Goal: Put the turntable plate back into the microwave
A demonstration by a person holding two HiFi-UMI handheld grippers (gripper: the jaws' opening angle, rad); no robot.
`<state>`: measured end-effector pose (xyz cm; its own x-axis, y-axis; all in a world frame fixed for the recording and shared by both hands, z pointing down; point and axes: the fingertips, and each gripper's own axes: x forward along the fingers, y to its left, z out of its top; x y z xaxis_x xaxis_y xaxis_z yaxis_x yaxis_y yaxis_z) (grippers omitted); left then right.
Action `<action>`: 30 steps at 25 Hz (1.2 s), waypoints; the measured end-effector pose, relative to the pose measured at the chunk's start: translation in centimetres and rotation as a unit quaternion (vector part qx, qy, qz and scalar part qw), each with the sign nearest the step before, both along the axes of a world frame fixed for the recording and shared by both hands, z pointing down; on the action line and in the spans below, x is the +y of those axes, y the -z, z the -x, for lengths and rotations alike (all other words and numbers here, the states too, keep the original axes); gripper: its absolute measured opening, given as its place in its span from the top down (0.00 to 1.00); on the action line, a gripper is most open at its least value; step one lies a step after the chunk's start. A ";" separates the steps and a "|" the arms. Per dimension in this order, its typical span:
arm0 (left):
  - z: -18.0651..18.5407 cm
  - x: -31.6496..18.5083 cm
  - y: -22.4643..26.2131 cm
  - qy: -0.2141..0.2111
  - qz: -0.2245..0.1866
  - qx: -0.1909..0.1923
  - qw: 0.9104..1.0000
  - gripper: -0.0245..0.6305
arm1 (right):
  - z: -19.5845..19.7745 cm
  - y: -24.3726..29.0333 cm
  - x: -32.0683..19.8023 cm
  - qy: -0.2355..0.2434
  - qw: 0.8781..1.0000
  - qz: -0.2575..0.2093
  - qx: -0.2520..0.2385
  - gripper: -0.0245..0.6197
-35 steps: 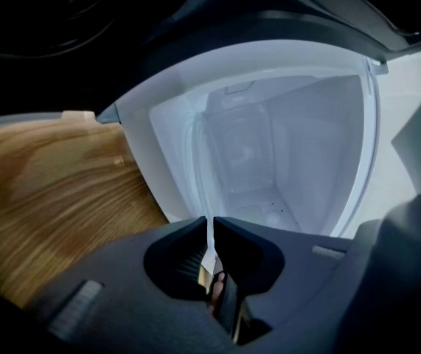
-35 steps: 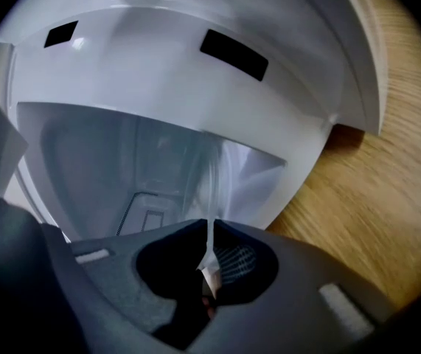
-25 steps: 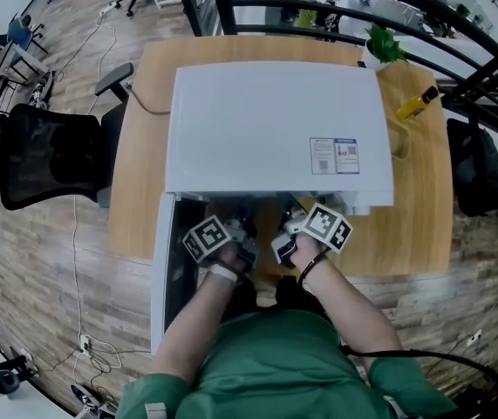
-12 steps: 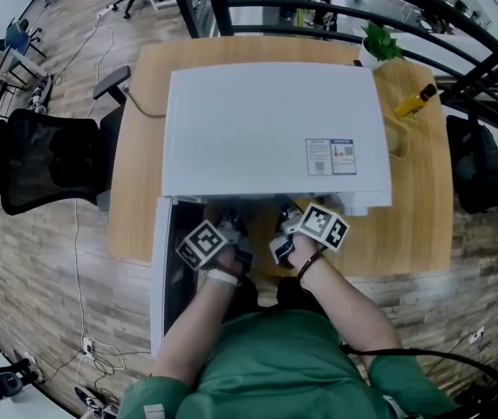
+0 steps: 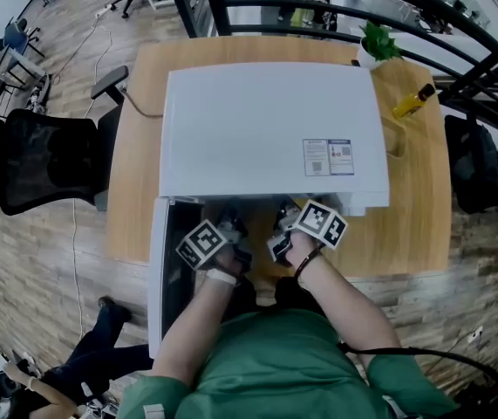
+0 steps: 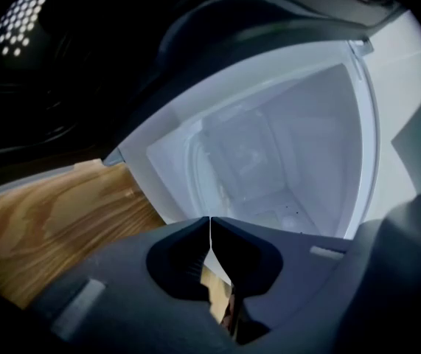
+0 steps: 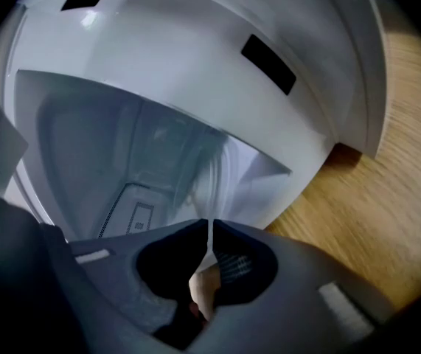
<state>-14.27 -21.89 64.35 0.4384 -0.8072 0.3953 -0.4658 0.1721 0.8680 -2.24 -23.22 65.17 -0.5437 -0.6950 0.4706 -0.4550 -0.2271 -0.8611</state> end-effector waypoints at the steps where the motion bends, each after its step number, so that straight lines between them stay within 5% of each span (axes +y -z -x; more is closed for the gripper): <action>1: 0.2 -0.1 0.0 0.004 -0.002 0.001 1.000 0.94 | -0.1 0.1 0.1 0.001 1.000 -0.001 0.003 0.92; 11: 1.2 -0.5 0.2 0.013 -0.005 -0.018 1.000 0.94 | -0.4 0.3 0.0 0.008 0.999 -0.020 0.043 0.92; 30: -0.8 1.1 0.8 -0.020 -0.002 -0.008 1.000 0.94 | -0.3 1.7 1.4 0.029 0.999 -0.030 0.032 0.93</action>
